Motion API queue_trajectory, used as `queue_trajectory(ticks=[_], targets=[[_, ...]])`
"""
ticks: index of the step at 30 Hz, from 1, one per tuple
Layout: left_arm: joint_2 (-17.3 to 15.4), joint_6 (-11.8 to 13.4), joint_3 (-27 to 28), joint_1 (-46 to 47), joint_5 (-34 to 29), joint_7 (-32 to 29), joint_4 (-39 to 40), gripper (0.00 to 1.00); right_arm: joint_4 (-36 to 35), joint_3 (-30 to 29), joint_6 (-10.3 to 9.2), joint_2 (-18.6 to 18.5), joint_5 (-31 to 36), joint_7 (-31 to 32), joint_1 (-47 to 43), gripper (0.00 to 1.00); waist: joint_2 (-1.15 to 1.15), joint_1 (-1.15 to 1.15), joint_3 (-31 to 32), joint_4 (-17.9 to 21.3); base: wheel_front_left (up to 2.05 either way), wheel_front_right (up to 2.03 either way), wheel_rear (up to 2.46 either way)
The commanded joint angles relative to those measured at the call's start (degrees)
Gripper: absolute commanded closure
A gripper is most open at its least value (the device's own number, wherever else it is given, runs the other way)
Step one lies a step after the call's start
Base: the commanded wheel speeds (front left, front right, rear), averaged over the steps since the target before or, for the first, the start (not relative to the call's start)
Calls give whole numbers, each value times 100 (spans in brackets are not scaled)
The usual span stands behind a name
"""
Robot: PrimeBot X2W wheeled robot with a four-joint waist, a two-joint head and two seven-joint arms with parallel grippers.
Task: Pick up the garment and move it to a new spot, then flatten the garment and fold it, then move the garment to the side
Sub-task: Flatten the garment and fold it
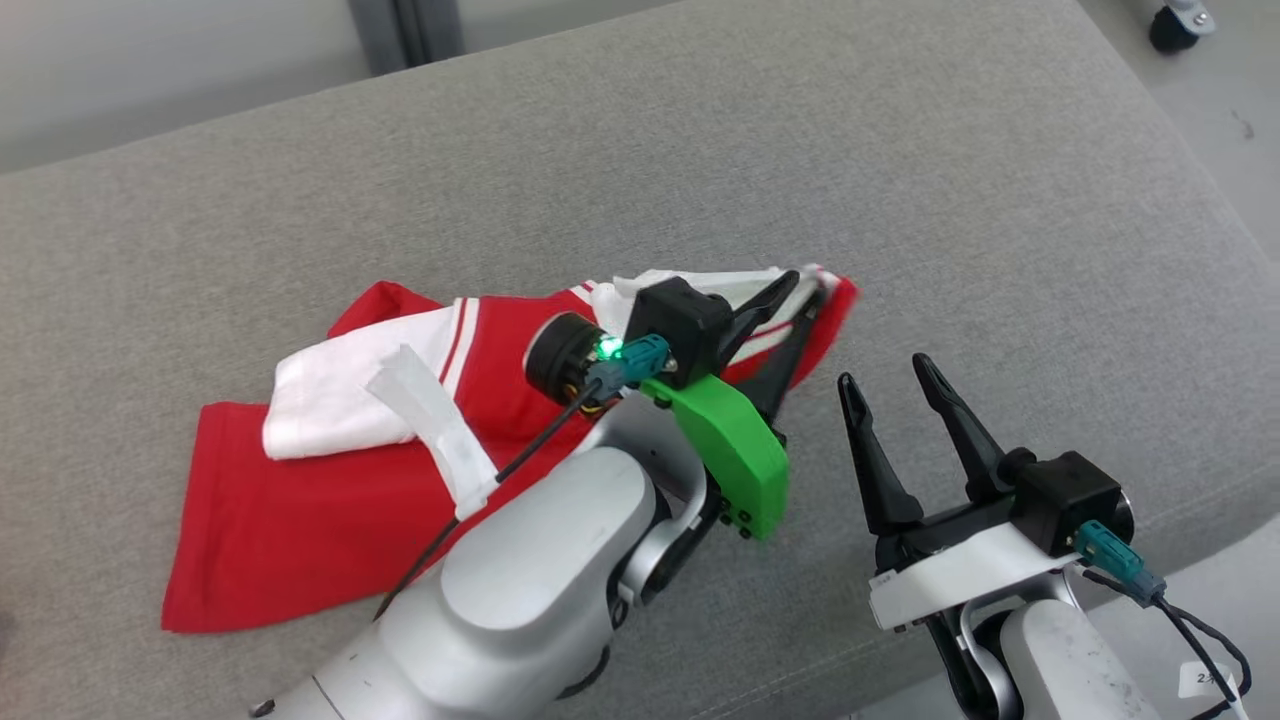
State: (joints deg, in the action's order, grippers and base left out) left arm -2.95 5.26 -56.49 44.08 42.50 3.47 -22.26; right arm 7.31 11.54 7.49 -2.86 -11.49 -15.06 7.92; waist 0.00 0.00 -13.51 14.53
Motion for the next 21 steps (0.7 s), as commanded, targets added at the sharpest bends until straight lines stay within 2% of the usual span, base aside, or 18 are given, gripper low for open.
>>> queue_trajectory(ticks=[1, 7, 9, 11, 17, 21], targets=[[0, -58, -144, 79, 124, 123, 82, 0, 7, -44, 1, -5, -46, -18, 16, 0, 0, 0, -269, 324, 0, 0, 0], [-10, -17, -612, 96, 620, 334, 354, 0, 27, -188, 1, -5, 15, -18, -111, 0, 0, 0, -174, 270, 0, 0, 0], [-10, -2, -617, 82, 661, 399, 384, 0, 25, -243, 1, -5, 52, -18, -151, 0, 0, 0, -97, 202, 0, 0, 0], [-156, 60, -550, 20, 664, 439, 362, 0, 15, -272, 1, -4, 68, -18, -181, 0, 0, 0, -14, 139, 0, 0, 0], [-1233, 461, -124, -259, 699, 468, 191, 0, -27, -318, 1, -5, 140, -18, -283, 0, 0, 0, 116, -45, 0, 0, 0], [-1920, 518, 42, -311, 851, 161, -265, 0, -8, -285, 1, -5, 197, -18, -267, 0, 0, 0, 85, -139, 0, 0, 0]])
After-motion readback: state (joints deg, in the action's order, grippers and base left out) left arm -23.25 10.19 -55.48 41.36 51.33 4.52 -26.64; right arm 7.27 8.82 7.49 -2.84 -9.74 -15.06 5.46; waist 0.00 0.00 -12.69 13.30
